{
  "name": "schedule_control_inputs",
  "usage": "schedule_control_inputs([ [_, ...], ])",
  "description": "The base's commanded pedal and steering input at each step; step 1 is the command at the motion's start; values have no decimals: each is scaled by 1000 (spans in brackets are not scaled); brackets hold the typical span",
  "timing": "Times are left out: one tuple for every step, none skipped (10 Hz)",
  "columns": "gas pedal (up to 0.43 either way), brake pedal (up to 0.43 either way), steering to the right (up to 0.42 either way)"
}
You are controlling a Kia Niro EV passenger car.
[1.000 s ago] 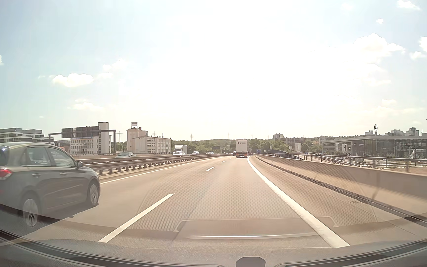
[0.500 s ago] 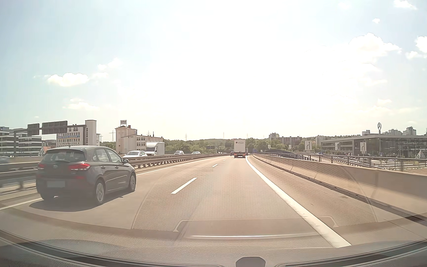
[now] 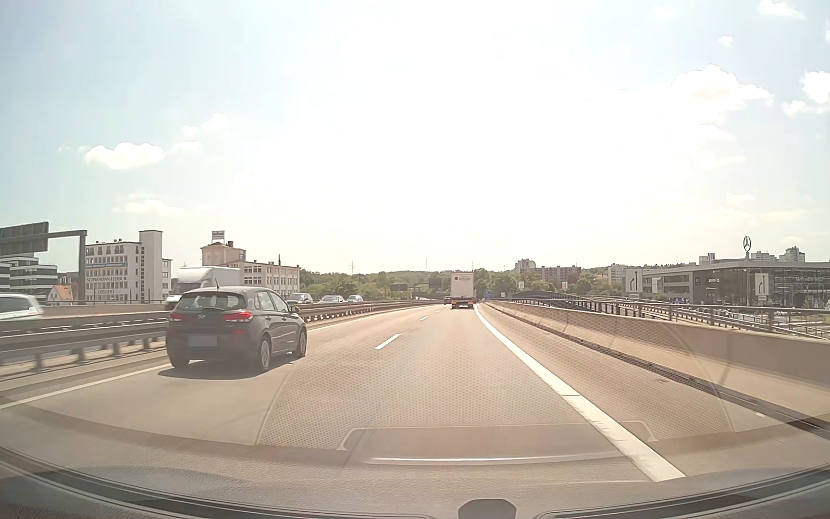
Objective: Follow the waypoints while adhering to traffic rules and regulations
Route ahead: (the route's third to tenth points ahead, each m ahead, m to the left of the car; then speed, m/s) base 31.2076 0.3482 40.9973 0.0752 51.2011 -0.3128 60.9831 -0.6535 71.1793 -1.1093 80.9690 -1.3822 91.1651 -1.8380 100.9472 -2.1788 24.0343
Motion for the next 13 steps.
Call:
schedule_control_inputs([
  [150,30,8],
  [150,30,8],
  [150,30,8],
  [150,30,8],
  [150,30,7],
  [150,30,8],
  [150,30,8],
  [150,30,7],
  [150,30,7],
  [150,30,8],
  [150,30,7],
  [150,30,7],
  [150,30,7],
])
